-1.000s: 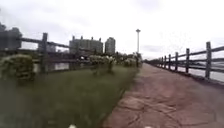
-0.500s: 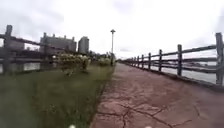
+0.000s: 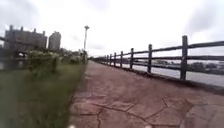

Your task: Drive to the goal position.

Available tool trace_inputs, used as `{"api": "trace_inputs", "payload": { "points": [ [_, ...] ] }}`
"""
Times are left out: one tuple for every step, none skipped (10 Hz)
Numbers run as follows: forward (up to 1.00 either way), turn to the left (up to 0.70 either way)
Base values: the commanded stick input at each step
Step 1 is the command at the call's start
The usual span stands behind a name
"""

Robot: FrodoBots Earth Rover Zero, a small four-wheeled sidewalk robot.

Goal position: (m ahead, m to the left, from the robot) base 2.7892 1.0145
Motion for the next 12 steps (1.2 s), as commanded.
{"api": "trace_inputs", "payload": {
  "points": [
    [0.00,-1.00],
    [0.04,-0.95],
    [0.57,-0.35],
    [1.00,0.14],
    [1.00,0.14],
    [1.00,0.14],
    [1.00,0.08],
    [1.00,-0.01],
    [1.00,-0.11],
    [1.00,-0.21],
    [1.00,-0.26],
    [1.00,-0.26]
  ]
}}
